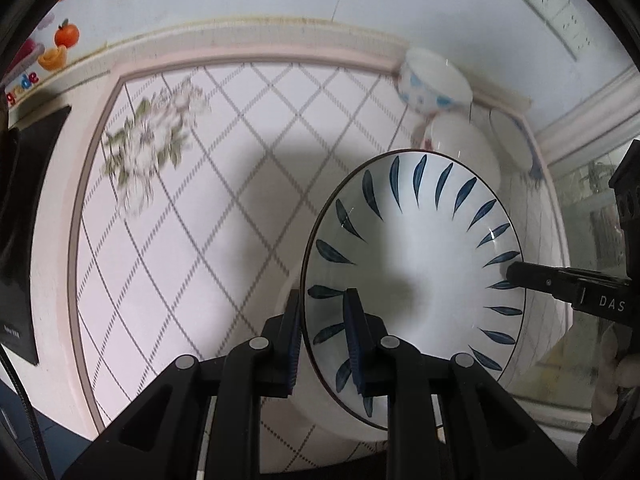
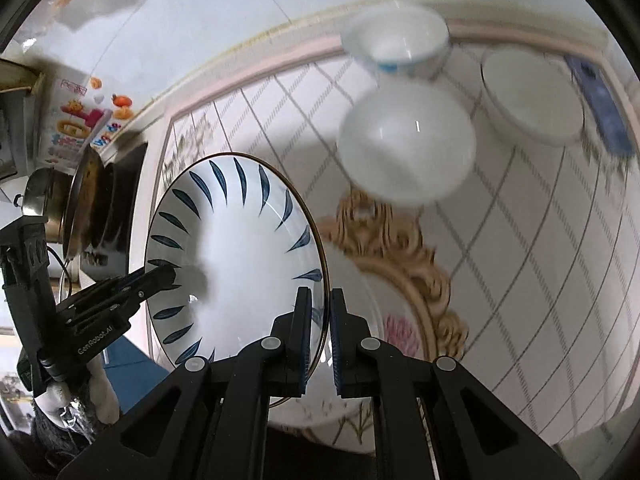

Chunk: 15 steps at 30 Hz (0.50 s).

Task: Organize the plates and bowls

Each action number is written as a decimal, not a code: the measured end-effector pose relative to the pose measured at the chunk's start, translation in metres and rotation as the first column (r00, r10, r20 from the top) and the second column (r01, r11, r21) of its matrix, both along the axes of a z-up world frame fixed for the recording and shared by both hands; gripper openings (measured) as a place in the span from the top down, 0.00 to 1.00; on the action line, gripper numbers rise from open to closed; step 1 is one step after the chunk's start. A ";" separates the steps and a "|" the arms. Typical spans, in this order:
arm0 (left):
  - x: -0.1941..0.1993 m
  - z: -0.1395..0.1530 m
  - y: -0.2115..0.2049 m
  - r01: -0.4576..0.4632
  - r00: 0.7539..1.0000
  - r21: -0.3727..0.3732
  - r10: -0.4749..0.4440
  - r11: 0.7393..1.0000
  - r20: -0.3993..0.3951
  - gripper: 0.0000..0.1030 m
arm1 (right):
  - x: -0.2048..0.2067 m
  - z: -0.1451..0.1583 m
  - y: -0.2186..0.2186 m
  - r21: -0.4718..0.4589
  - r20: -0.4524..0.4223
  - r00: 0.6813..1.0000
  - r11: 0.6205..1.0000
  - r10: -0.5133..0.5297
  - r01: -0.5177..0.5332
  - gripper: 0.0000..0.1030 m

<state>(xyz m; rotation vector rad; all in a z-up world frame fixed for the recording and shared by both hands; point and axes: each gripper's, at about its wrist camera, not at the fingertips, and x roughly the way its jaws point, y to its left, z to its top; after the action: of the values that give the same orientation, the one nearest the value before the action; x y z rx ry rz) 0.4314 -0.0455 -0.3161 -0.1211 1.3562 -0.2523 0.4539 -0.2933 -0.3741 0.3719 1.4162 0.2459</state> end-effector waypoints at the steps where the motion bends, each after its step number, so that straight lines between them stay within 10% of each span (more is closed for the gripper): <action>1: -0.004 -0.004 -0.001 0.005 1.000 0.003 -0.005 1.000 -0.012 0.83 | -0.006 -0.006 -0.001 0.006 -0.011 1.000 1.000 -0.003 0.003 0.90; 15: -0.015 -0.052 -0.008 0.022 0.993 0.044 -0.017 0.999 -0.119 0.83 | -0.032 -0.061 0.001 -0.001 -0.079 0.997 1.000 -0.004 0.004 0.90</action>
<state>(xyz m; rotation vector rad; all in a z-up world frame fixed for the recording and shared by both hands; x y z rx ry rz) 0.4162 -0.0537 -0.3677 -0.0855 1.4808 -0.2335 0.4215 -0.2927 -0.4355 0.3869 1.4928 0.2291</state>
